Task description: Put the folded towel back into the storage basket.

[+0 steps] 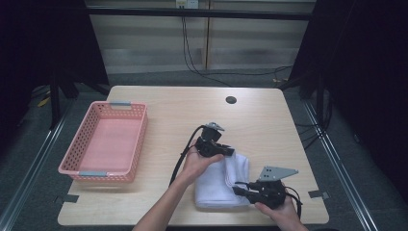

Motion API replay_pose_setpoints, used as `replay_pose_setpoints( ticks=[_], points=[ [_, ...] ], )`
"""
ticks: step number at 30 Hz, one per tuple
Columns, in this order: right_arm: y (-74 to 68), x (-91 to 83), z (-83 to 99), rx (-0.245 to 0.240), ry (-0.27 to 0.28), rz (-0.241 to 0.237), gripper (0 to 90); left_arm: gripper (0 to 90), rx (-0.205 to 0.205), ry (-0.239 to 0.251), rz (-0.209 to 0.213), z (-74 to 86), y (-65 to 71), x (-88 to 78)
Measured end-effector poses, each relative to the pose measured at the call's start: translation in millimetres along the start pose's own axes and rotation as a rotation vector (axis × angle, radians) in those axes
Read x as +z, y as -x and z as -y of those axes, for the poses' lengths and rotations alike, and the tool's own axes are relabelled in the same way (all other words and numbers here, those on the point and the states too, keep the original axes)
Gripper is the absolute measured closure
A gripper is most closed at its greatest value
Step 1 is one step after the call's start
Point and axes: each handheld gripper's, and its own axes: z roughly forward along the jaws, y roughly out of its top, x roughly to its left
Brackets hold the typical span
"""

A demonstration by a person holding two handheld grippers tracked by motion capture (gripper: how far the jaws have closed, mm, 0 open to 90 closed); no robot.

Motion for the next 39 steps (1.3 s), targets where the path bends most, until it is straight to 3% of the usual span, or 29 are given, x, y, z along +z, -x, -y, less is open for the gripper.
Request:
replay_pose_setpoints(
  ticks=[5,8,11,15,17,19,22,26,30,34,36,38,39],
  points=[
    [-0.1,-10.6,8.6,0.015,-0.018,0.027,69.6,64.3,0.012,0.062,0.046,-1.6,1.6,3.9],
    [3.6,-22.1,12.6,0.020,-0.035,0.059,56.7,55.6,0.035,0.124,0.043,-7.4,6.2,-15.4],
    [9.2,-36.9,10.0,0.045,0.011,0.109,46.6,53.2,0.058,0.138,0.023,-4.7,11.9,-36.2],
    [23.6,-39.1,-6.4,0.041,0.047,0.166,44.2,61.2,0.048,0.105,0.018,18.6,17.4,-58.3],
    [35.6,-33.1,-16.1,0.037,0.068,0.234,44.7,66.1,0.069,0.065,0.031,36.1,21.6,-63.5],
    [47.3,-23.1,-25.3,0.020,0.054,0.223,52.1,68.1,0.115,-0.007,0.000,58.4,30.2,-67.9],
    [64.9,1.4,-41.4,0.006,0.015,0.181,65.3,67.1,0.114,-0.043,0.038,83.3,39.2,-74.0],
    [83.3,28.7,-49.8,-0.015,-0.023,0.205,66.0,61.2,0.152,-0.094,0.026,107.2,45.4,-67.5],
    [100.3,36.7,-37.7,0.026,-0.111,0.256,67.8,60.9,0.133,-0.098,0.016,115.2,40.0,-61.2],
    [106.5,18.7,-13.3,0.054,-0.171,0.263,62.4,56.3,0.117,-0.078,-0.002,116.4,44.0,-63.3],
    [105.5,13.7,-10.7,0.057,-0.169,0.260,57.1,49.9,0.119,-0.081,0.001,116.0,46.5,-65.2],
    [103.9,11.0,-12.7,0.049,-0.157,0.269,53.3,49.3,0.087,-0.086,0.012,112.8,54.2,-75.7],
    [103.3,8.3,-16.5,0.026,-0.122,0.260,49.1,47.9,0.108,-0.088,0.018,113.5,58.4,-80.3]
  ],
)
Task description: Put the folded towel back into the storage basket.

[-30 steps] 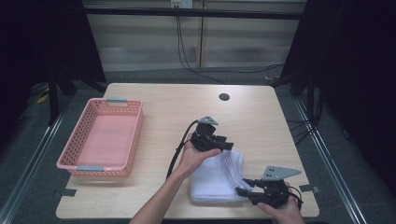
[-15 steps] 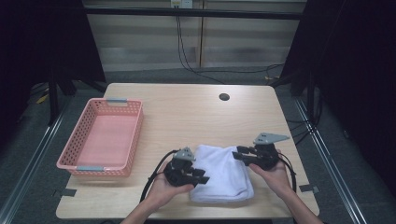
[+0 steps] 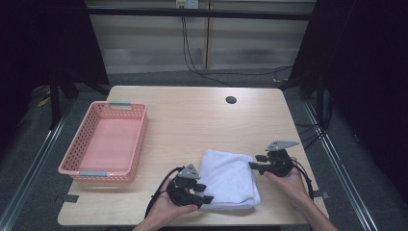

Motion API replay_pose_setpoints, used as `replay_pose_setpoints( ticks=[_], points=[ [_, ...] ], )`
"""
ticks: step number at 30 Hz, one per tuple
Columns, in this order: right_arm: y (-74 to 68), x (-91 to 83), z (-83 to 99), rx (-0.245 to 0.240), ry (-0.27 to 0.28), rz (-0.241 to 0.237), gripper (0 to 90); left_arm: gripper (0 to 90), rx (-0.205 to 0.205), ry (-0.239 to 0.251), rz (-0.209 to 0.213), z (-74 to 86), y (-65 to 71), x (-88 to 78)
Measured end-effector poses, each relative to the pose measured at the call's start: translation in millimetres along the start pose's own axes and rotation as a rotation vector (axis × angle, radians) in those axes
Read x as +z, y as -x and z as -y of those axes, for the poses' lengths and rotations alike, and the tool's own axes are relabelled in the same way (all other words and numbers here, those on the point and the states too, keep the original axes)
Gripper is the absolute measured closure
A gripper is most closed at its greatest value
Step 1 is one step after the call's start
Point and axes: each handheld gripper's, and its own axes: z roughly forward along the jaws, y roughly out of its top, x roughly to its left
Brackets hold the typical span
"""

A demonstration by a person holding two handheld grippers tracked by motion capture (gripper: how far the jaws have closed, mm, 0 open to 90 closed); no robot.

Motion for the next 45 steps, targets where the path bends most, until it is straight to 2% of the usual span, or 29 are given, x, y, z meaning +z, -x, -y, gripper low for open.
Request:
replay_pose_setpoints(
  ticks=[2,3,4,6,7,8,9,10,12,14,15,17,20,22,25,27,28,30,31,33,36,38,40,42,45],
  points=[
    [0.0,-2.6,-7.0,0.007,0.040,0.005,40.0,45.1,0.054,-0.013,-0.059,5.2,6.3,-6.9],
    [1.7,-0.5,-15.0,-0.001,0.059,-0.037,35.5,42.1,0.058,-0.036,-0.075,14.2,4.7,-11.6],
    [1.7,-0.5,-15.0,-0.001,0.059,-0.037,35.5,40.6,0.058,-0.036,-0.075,14.2,4.7,-11.6],
    [2.9,10.1,-21.1,0.010,0.032,-0.109,29.6,38.8,0.026,-0.025,-0.087,23.9,-1.2,-11.6],
    [2.8,14.3,-22.5,0.012,0.022,-0.123,29.0,37.6,0.005,-0.023,-0.097,28.4,-4.2,-10.3],
    [1.9,21.5,-24.2,0.007,0.006,-0.114,27.7,35.8,0.020,-0.048,-0.104,29.8,-4.7,-11.0],
    [1.7,26.2,-24.8,-0.001,0.004,-0.110,24.9,34.3,0.033,-0.044,-0.110,31.1,-4.4,-11.4],
    [2.1,29.9,-24.7,0.005,0.010,-0.128,24.6,33.3,0.032,-0.040,-0.107,31.7,-5.4,-12.6],
    [2.1,34.8,-23.3,0.016,0.012,-0.166,23.8,31.7,-0.001,-0.013,-0.083,32.7,-8.5,-12.9],
    [-0.1,40.5,-22.2,0.003,-0.008,-0.177,22.7,32.4,0.000,-0.015,-0.075,31.6,-10.1,-9.3],
    [-0.6,42.1,-21.8,0.005,-0.014,-0.176,22.3,32.4,-0.010,-0.021,-0.068,30.2,-10.8,-6.2],
    [1.1,47.1,-20.1,0.013,-0.021,-0.187,19.9,32.4,0.000,-0.024,-0.063,26.5,-7.6,1.7],
    [1.3,47.2,-19.2,0.013,-0.024,-0.193,19.9,31.0,0.007,-0.033,-0.073,25.9,-4.1,5.6],
    [1.1,50.1,-17.2,0.030,-0.043,-0.217,20.2,29.1,0.005,-0.041,-0.073,26.3,-2.6,8.7],
    [1.7,50.3,-17.8,0.029,-0.046,-0.237,20.2,29.6,0.013,-0.071,-0.082,27.2,-4.9,9.1],
    [2.2,49.7,-18.3,0.032,-0.048,-0.240,20.3,30.0,0.007,-0.078,-0.089,28.5,-7.1,8.2],
    [2.9,49.6,-18.6,0.038,-0.048,-0.240,20.2,30.1,-0.003,-0.064,-0.084,29.3,-7.7,8.5],
    [4.1,47.7,-19.9,0.046,-0.029,-0.242,20.7,29.6,-0.009,-0.066,-0.100,28.9,-9.0,7.6],
    [4.2,46.9,-21.4,0.044,-0.028,-0.241,19.5,29.5,-0.004,-0.064,-0.087,28.9,-9.2,8.0],
    [-0.1,51.9,-20.3,0.012,-0.075,-0.234,18.0,29.6,-0.005,-0.060,-0.089,29.0,-8.1,9.1],
    [-2.5,53.3,-21.4,0.000,-0.089,-0.221,17.9,29.6,0.014,-0.064,-0.093,27.8,-5.6,11.5],
    [-3.0,53.5,-21.1,-0.005,-0.091,-0.221,17.8,33.2,0.031,-0.060,-0.107,27.4,-3.3,13.5],
    [-4.1,53.4,-20.7,-0.017,-0.092,-0.222,19.0,36.4,0.041,-0.062,-0.099,26.9,-2.9,14.1],
    [-9.8,51.8,-21.7,-0.038,-0.112,-0.252,32.0,45.8,0.053,-0.062,-0.111,26.5,-2.8,14.4],
    [-11.5,50.4,-21.8,-0.030,-0.125,-0.255,37.7,54.7,0.052,-0.062,-0.120,25.7,-1.0,15.5]
  ],
)
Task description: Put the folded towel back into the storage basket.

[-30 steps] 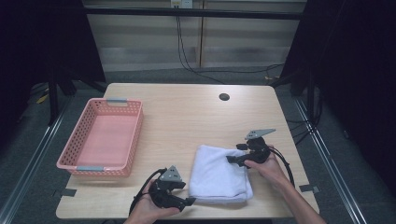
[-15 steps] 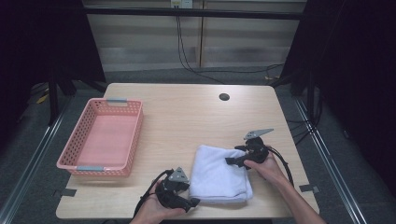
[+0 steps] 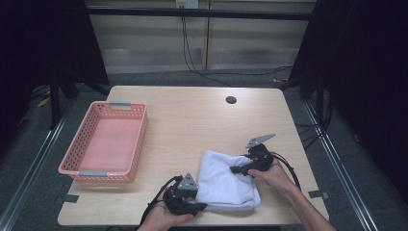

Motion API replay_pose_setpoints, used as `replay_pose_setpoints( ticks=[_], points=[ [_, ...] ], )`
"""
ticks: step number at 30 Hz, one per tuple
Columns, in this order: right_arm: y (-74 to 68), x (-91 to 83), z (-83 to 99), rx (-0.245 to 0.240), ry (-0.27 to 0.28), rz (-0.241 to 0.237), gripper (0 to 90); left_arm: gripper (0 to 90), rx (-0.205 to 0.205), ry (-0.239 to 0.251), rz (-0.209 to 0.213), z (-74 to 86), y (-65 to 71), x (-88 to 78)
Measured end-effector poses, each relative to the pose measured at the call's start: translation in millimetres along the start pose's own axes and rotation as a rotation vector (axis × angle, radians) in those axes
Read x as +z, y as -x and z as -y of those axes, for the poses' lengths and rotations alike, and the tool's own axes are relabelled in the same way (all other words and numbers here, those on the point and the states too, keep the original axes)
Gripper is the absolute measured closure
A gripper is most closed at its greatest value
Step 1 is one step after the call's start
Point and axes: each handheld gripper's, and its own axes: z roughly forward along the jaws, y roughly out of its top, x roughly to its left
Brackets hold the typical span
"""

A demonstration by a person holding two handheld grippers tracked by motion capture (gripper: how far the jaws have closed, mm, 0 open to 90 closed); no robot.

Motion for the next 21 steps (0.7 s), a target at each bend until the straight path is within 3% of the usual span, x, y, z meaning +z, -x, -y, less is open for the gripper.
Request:
replay_pose_setpoints(
  ticks=[2,9,14,18,20,21],
  points=[
    [0.3,-0.4,0.0,0.009,0.002,-0.014,44.1,59.4,0.025,-0.018,-0.006,-1.0,3.1,-0.1],
    [2.5,-1.3,0.4,0.036,0.005,-0.059,63.6,71.6,-0.038,-0.012,0.055,-0.3,-6.7,-1.5],
    [2.8,-3.1,0.0,0.051,0.014,-0.061,67.8,72.8,-0.062,-0.009,0.050,-0.8,-8.3,-3.8],
    [4.1,-5.1,-1.8,0.066,0.019,-0.073,69.3,73.4,-0.082,0.019,0.087,-0.6,-11.4,-5.6],
    [3.5,-5.6,-2.8,0.061,0.020,-0.068,69.5,73.5,-0.077,0.007,0.071,-2.0,-11.1,-8.3],
    [2.9,-6.1,-3.7,0.060,0.018,-0.063,69.6,73.6,-0.084,0.017,0.083,-1.8,-11.6,-8.7]
  ],
)
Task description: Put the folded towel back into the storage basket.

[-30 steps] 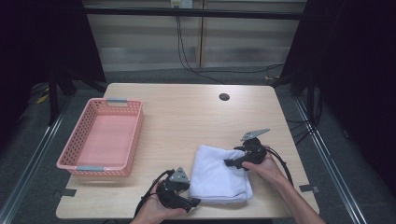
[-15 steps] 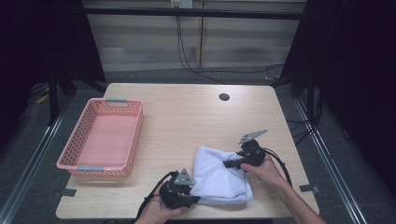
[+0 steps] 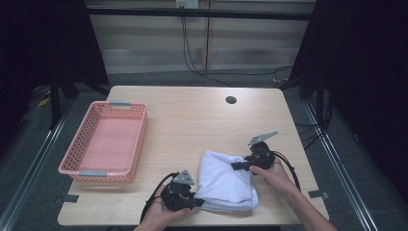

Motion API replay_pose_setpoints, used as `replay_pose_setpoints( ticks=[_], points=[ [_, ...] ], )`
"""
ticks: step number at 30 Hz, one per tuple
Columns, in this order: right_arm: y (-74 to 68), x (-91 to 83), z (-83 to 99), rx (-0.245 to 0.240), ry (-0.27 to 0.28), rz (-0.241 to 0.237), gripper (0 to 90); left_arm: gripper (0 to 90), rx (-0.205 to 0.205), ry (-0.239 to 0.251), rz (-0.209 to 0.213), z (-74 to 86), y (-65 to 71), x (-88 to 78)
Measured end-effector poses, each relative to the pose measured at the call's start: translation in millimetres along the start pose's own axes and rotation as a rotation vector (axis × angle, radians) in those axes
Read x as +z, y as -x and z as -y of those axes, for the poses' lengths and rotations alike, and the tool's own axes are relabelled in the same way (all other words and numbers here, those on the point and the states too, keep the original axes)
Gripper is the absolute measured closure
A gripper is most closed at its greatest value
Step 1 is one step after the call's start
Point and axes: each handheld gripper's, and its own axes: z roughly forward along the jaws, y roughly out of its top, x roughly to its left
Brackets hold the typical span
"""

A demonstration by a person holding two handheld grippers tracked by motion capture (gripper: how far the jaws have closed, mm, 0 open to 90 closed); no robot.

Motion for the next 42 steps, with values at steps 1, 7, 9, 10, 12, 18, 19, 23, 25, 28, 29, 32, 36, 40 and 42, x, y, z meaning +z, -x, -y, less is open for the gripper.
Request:
replay_pose_setpoints(
  ticks=[1,7,9,10,12,18,19,23,25,28,29,32,36,40,42],
  points=[
    [-0.6,-1.4,-1.2,0.008,0.011,0.000,69.9,73.6,-0.007,0.008,0.003,0.1,0.1,-0.5],
    [-5.4,-4.3,-5.9,-0.001,0.023,0.008,70.1,73.6,0.001,0.028,0.002,-1.0,1.2,-8.5],
    [-6.8,-5.8,-8.0,-0.003,0.030,0.008,70.1,73.6,0.004,0.045,-0.003,-2.0,1.8,-11.1],
    [-7.4,-6.8,-9.0,0.000,0.035,0.008,70.2,73.6,0.010,0.042,0.000,-2.9,1.3,-12.9],
    [-7.3,-9.1,-11.2,0.007,0.053,-0.001,70.3,73.7,0.004,0.068,-0.001,-3.4,1.1,-15.5],
    [-7.0,-13.8,-16.7,0.006,0.072,-0.011,70.5,73.7,0.001,0.086,0.002,-7.8,2.1,-21.6],
    [-7.3,-14.3,-17.1,0.005,0.072,-0.009,70.5,73.7,0.001,0.089,0.000,-8.1,2.5,-21.8],
    [-8.0,-18.4,-19.9,0.002,0.079,-0.013,70.7,73.7,0.005,0.102,-0.006,-11.9,4.0,-28.6],
    [-9.1,-20.7,-23.3,0.002,0.090,-0.019,70.8,73.8,0.002,0.124,-0.012,-14.7,3.1,-35.9],
    [-9.6,-20.9,-28.9,0.000,0.106,-0.030,70.9,73.8,-0.001,0.131,-0.022,-16.3,1.0,-42.7],
    [-10.2,-20.8,-31.3,0.003,0.107,-0.030,70.9,73.8,-0.003,0.129,-0.022,-16.4,0.2,-43.9],
    [-11.2,-18.7,-39.7,0.001,0.094,-0.045,70.9,73.9,-0.003,0.132,-0.026,-16.4,-2.1,-49.6],
    [-12.4,-16.6,-48.6,-0.003,0.115,-0.050,71.1,73.9,-0.012,0.145,-0.055,-17.6,-6.3,-59.1],
    [-17.2,-14.7,-61.2,-0.014,0.135,-0.046,71.1,74.0,-0.026,0.169,-0.070,-18.5,-11.6,-70.8],
    [-18.8,-14.2,-69.0,-0.021,0.135,-0.049,71.2,74.1,-0.027,0.181,-0.071,-20.0,-13.4,-76.3]
  ],
)
